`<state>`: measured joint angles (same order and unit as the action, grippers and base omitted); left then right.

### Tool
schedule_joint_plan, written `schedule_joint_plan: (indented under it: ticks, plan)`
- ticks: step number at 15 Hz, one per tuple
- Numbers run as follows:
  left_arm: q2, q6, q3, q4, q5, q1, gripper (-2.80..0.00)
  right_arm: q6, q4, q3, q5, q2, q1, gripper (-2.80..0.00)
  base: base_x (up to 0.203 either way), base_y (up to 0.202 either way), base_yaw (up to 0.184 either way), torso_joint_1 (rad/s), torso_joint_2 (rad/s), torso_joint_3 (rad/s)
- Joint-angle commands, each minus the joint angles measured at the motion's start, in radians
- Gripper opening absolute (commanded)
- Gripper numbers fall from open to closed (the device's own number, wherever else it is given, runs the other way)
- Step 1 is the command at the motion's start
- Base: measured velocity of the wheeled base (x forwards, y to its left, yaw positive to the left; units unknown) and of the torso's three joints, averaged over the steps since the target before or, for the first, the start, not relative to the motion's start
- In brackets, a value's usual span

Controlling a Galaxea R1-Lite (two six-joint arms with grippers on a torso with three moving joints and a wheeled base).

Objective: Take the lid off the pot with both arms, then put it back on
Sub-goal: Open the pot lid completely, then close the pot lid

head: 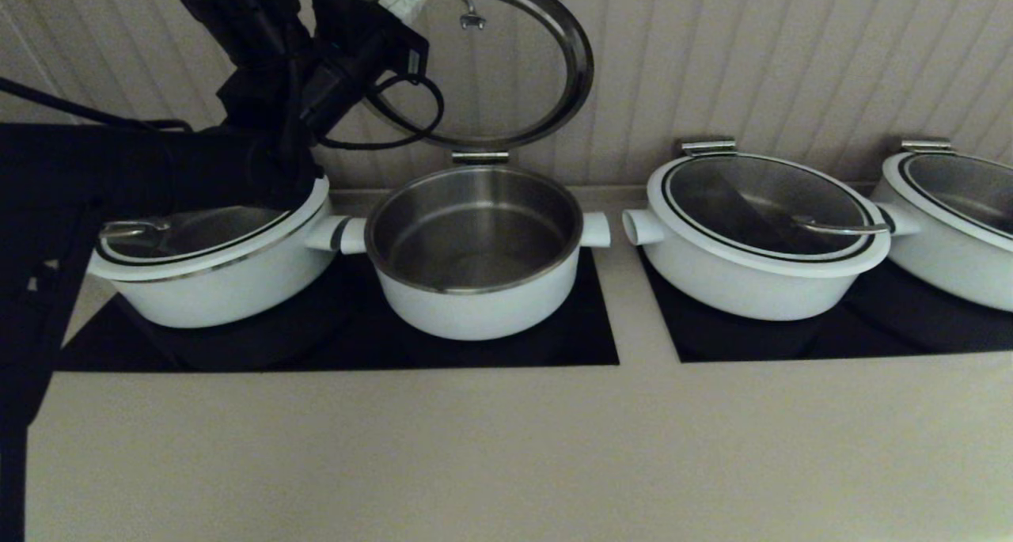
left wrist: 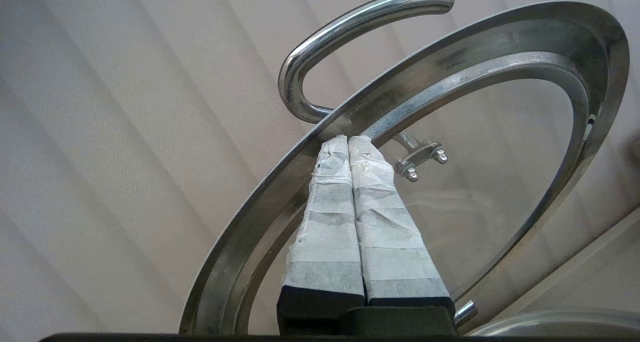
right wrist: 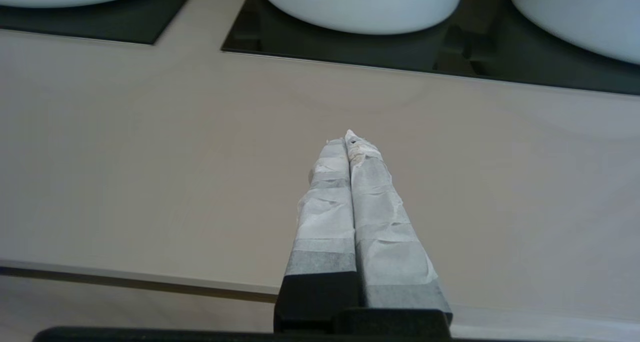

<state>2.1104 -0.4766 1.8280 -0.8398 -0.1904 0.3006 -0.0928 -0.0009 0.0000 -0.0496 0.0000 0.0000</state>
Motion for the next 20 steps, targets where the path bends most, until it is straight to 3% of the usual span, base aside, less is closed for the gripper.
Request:
schedule_joint_plan:
  ticks: [1,7,14,17,20]
  plan:
    - [0.000,-0.002,-0.006,0.004,-0.001,0.000,-2.80,-0.001,-0.001,0.000,-0.001,0.002,0.000,-2.80,0.000,0.000,0.000,0.000,0.00,0.000]
    - [-0.025,-0.004,-0.058,0.011,-0.001,0.000,-2.80,-0.001,-0.001,0.000,-0.001,0.002,0.000,-2.80,0.000,0.000,0.000,0.000,0.00,0.000]
    - [-0.145,-0.004,-0.328,0.014,-0.002,0.000,-2.80,-0.001,-0.001,0.000,-0.001,0.002,0.000,-2.80,0.000,0.000,0.000,0.000,0.00,0.000]
    - [-0.192,-0.001,-0.389,0.019,-0.002,-0.001,-2.80,-0.001,-0.001,0.000,-0.001,0.002,0.000,-2.80,0.000,0.000,0.000,0.000,0.00,0.000]
    - [-0.237,-0.001,-0.385,0.110,-0.001,-0.016,-2.80,-0.001,-0.001,0.000,-0.001,0.002,0.000,-2.80,0.000,0.000,0.000,0.000,0.00,0.000]
